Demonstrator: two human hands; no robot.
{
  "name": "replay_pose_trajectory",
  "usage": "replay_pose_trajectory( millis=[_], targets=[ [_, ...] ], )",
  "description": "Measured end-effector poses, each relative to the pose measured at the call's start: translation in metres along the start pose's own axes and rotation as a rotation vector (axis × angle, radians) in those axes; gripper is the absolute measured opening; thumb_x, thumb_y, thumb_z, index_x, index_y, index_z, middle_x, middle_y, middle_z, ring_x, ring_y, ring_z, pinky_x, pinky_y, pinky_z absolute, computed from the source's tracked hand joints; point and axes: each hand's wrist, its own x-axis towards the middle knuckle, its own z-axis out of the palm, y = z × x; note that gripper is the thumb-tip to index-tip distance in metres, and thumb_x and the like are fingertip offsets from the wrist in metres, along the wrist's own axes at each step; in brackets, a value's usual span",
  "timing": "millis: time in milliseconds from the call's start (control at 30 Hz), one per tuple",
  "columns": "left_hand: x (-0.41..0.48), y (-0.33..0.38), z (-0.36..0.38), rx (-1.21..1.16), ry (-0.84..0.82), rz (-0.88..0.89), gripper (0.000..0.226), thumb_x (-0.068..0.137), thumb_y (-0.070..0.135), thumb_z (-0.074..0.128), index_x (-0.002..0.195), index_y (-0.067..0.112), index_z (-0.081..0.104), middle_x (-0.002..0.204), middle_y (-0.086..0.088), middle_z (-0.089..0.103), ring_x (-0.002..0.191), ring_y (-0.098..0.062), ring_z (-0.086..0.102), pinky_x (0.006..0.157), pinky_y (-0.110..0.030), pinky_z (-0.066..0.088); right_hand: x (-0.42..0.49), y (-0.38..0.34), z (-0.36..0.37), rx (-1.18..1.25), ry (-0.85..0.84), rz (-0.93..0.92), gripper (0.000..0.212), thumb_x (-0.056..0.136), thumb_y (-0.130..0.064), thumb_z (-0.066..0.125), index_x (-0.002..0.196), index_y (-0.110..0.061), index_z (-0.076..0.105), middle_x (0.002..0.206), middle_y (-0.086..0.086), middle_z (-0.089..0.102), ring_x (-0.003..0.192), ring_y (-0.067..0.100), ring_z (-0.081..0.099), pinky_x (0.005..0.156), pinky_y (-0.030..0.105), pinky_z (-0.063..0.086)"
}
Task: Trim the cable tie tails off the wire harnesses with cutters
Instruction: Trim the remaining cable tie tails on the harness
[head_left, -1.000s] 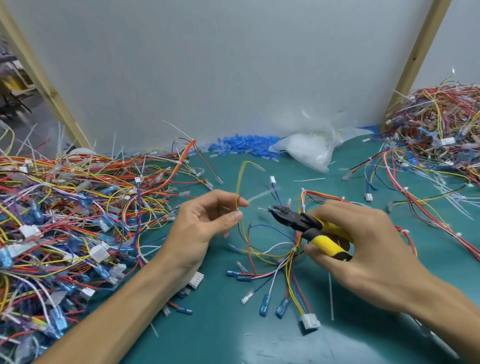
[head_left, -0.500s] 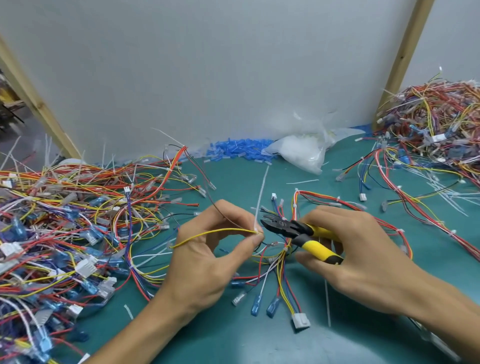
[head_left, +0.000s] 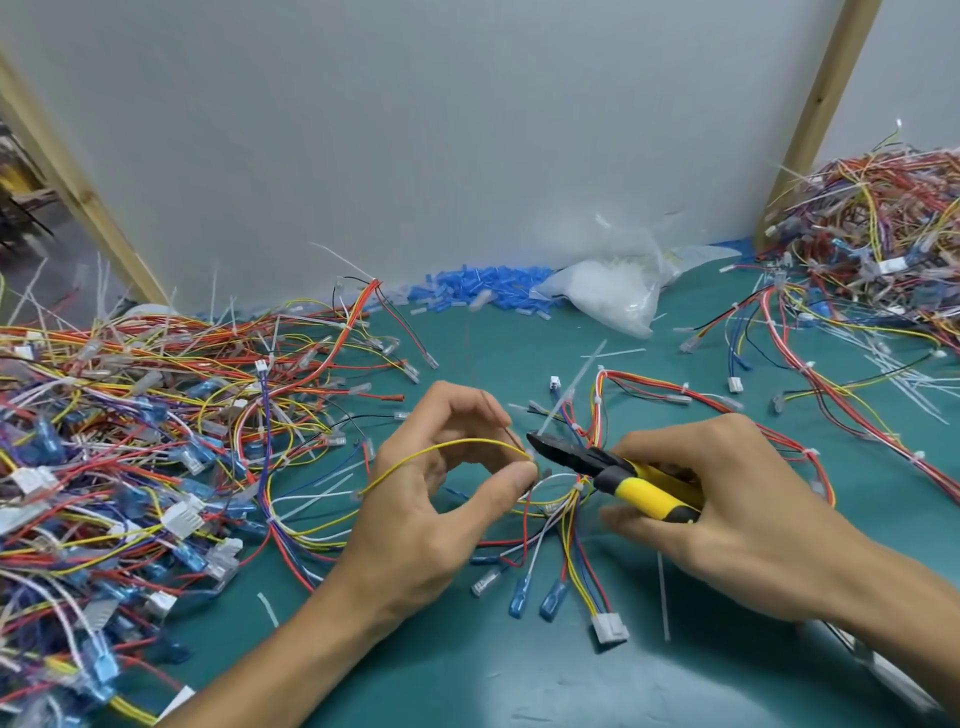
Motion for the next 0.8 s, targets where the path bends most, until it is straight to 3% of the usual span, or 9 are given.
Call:
replay_pose_trajectory(
  millis=[100,200,267,333,367,433,500,667,800],
  targets=[
    [-0.001,0.002,0.002,0.255,0.082,0.043,0.023,0.091,0.041,0.072,0.081,0.020,0.067,0.073,0.003,0.066,0.068,-0.021,0.064,0.071,-0.028,0.052,0.000,0.000,-0.002,-0.048,0.002,0.009,0.026,0.083,-0.027,0.075,0.069,-0.021,0.053,0.061,0.004,0.039,0.058,0.014,0.025,0.050,0.028,0.022],
    [-0.001,0.001,0.003,0.529,0.214,0.098,0.059,0.094,0.044,0.068,0.049,0.010,0.051,0.044,0.000,0.044,0.045,-0.025,0.046,0.054,-0.039,0.043,0.000,-0.001,-0.001,-0.074,0.036,0.022,0.027,0.083,-0.027,0.075,0.069,-0.021,0.053,0.062,0.005,0.038,0.058,0.015,0.025,0.050,0.027,0.022],
    [-0.003,0.000,0.001,0.557,0.208,0.116,0.068,0.098,0.042,0.064,0.044,0.004,0.048,0.039,-0.004,0.039,0.040,-0.029,0.044,0.047,-0.042,0.039,0.000,0.000,0.000,-0.096,0.061,0.041,0.028,0.083,-0.028,0.075,0.069,-0.020,0.053,0.063,0.004,0.039,0.058,0.015,0.026,0.050,0.027,0.023],
    [-0.007,0.002,0.000,0.512,0.122,0.229,0.052,0.101,0.039,0.060,0.062,0.007,0.068,0.046,-0.003,0.047,0.041,-0.028,0.049,0.043,-0.040,0.041,0.000,0.002,0.000,-0.114,0.076,0.064,0.029,0.083,-0.026,0.076,0.068,-0.023,0.052,0.063,0.003,0.040,0.058,0.016,0.028,0.050,0.029,0.024],
    [-0.009,0.006,0.001,0.448,0.061,0.279,0.036,0.103,0.037,0.058,0.089,0.012,0.078,0.055,-0.002,0.054,0.044,-0.025,0.051,0.044,-0.038,0.043,0.000,0.003,0.000,-0.126,0.077,0.071,0.029,0.083,-0.027,0.076,0.068,-0.026,0.051,0.062,0.001,0.041,0.059,0.017,0.029,0.050,0.029,0.025],
    [-0.010,0.010,0.005,0.285,-0.048,0.243,0.038,0.105,0.038,0.053,0.142,0.028,0.060,0.074,0.000,0.061,0.048,-0.018,0.053,0.048,-0.037,0.046,0.001,0.002,-0.002,-0.143,0.080,0.071,0.029,0.083,-0.029,0.076,0.069,-0.030,0.051,0.062,-0.002,0.042,0.059,0.018,0.031,0.049,0.029,0.025],
    [-0.009,0.006,0.006,0.270,-0.086,0.115,0.052,0.104,0.041,0.053,0.154,0.037,0.041,0.086,-0.001,0.063,0.048,-0.021,0.053,0.049,-0.041,0.047,0.001,0.001,-0.002,-0.149,0.093,0.059,0.029,0.082,-0.027,0.076,0.069,-0.026,0.050,0.062,0.000,0.041,0.060,0.019,0.031,0.050,0.037,0.029],
    [-0.002,-0.003,-0.001,0.390,-0.073,-0.015,0.017,0.099,0.041,0.060,0.110,0.029,0.066,0.077,0.002,0.051,0.055,-0.023,0.047,0.051,-0.039,0.047,0.000,-0.003,-0.001,-0.154,0.090,0.022,0.035,0.083,-0.033,0.071,0.066,-0.019,0.045,0.060,0.002,0.037,0.061,0.023,0.032,0.051,0.042,0.031],
    [-0.001,-0.004,-0.003,0.342,-0.049,-0.014,0.028,0.095,0.049,0.065,0.086,0.022,0.068,0.066,-0.011,0.044,0.057,-0.020,0.036,0.051,-0.034,0.040,-0.002,-0.006,0.001,-0.172,0.087,0.004,0.033,0.083,-0.034,0.070,0.066,-0.022,0.044,0.059,-0.002,0.038,0.060,0.023,0.034,0.051,0.043,0.034]
  ],
)
